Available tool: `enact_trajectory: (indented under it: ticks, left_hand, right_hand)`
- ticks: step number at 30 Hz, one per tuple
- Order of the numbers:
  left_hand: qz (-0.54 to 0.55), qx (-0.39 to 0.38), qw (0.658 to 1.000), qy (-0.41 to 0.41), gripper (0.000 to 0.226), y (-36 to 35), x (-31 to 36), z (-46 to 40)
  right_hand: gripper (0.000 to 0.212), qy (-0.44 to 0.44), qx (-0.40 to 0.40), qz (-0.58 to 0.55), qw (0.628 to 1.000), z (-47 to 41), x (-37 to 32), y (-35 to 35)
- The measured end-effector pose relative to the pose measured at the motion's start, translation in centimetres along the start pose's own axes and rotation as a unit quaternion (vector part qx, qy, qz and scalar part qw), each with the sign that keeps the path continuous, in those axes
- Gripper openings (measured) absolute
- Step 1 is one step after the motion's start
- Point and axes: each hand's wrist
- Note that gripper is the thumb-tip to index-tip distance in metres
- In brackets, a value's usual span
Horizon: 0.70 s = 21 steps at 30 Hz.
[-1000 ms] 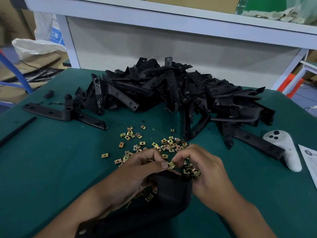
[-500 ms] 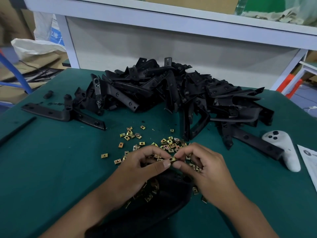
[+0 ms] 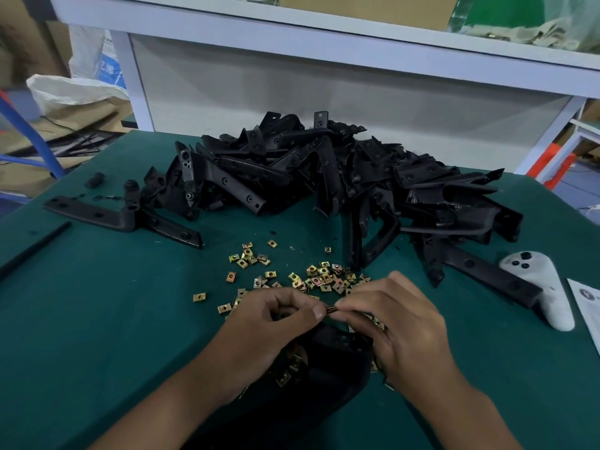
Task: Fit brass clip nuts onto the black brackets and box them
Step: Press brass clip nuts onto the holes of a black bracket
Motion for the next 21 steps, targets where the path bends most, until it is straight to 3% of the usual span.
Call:
enact_trajectory:
  ticks: [5, 8, 10, 16, 18, 21]
  left_hand:
    - [-0.049, 0.018, 0.999, -0.013, 0.013, -0.3, -0.2, 0.1]
    - [-0.081, 0.013, 0.996, -0.031, 0.026, -0.6, -0.5, 0.2]
    - [-0.066, 0.006, 0.997, -0.034, 0.027, -0.6, -0.3, 0.2]
    - [-0.014, 0.013, 0.999, -0.034, 0.018, -0.4, -0.7, 0.2]
    - [0.002, 0.008, 1.0, -0.022, 0.013, -0.1, -0.7, 0.0]
    - [0.026, -0.032, 0.999, -0.005, 0.022, 0.4, -0.6, 0.0]
  right_hand:
    - [0.005, -0.016, 0.015, -0.001, 1.0, 0.1, -0.3, -0.4]
    - [0.009, -0.087, -0.015, -0.049, 0.995, 0.1, -0.9, -0.6]
    - [0.01, -0.128, -0.035, -0.082, 0.988, 0.1, -1.2, -0.6]
    - [0.022, -0.115, -0.092, -0.096, 0.984, -0.2, -1.6, -0.4]
    - [0.027, -0.146, -0.118, -0.121, 0.975, -0.2, -1.5, -0.3]
    - [0.022, -0.199, -0.138, -0.144, 0.959, -0.4, -1.2, 0.3]
Point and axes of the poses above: each hand's wrist, its own z-axis away from the middle knuckle, its own y-axis out of the back of the hand, x = y × z, and after that the axes turned 13 degrees about -y, right-handed
